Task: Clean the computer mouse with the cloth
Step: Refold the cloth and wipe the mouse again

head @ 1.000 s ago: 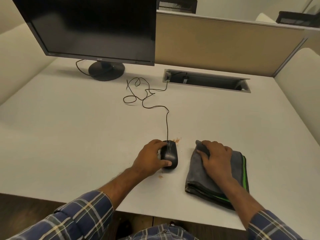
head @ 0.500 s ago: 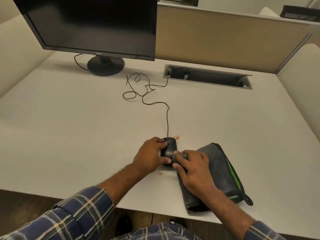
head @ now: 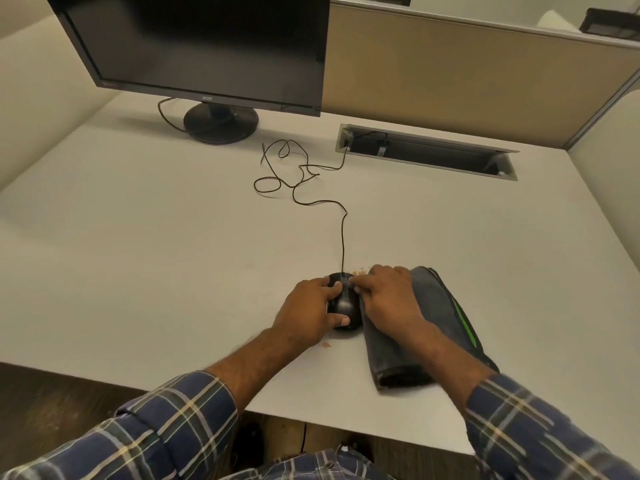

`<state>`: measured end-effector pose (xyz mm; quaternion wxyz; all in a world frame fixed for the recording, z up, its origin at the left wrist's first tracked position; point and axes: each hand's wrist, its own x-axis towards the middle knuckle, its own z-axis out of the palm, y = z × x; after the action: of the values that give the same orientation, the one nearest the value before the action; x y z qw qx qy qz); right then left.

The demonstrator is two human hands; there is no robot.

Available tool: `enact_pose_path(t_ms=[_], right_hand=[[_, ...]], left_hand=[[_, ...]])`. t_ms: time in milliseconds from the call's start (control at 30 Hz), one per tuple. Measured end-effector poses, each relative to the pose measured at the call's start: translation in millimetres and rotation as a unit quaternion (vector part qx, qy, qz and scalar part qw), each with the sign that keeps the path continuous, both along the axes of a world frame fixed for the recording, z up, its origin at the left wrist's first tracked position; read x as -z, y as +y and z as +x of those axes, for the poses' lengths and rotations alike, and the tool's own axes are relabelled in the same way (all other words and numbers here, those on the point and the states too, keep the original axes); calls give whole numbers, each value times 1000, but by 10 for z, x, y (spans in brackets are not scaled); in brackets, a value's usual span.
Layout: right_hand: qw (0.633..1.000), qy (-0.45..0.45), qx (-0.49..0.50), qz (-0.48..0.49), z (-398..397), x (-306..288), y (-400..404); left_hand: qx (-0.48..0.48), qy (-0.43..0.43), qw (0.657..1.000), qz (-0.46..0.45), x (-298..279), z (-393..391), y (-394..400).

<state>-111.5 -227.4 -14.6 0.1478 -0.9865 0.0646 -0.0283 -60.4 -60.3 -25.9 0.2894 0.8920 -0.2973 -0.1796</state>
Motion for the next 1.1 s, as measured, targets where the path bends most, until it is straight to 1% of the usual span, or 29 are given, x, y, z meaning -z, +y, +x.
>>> enact_pose_path(t_ms=[100,267,467,600,733,833,933,1000,1100], right_hand=[[999,22,-13,20,101,-19,-51],[997,-34,-68,20,-179,31,-23],[998,-9,-19,58,150,20,-53],[997,28,11,74,275,10,-64],[995,34,25,91,176,-35,-36],[991,34,17,126,-3,-15,-68],[987,22,25,155,46,0,-80],[989,15,38,144,179,5,-64],[992,40,49,106,363,38,-67]], left_hand=[[-2,-1,1000,6,-15,-3,-1],[-20,8,1000,-12,-4,-29,3],[-8,3,1000,1,-2,-8,8],[-17,6,1000,5,-4,-15,-14],[-25,14,999,15,-37,-47,-44],[-21,14,1000,13,-60,-64,-60],[-21,19,1000,9,-53,-56,-41],[-20,24,999,12,-50,-57,-22],[-19,24,999,13,-45,-38,-17]])
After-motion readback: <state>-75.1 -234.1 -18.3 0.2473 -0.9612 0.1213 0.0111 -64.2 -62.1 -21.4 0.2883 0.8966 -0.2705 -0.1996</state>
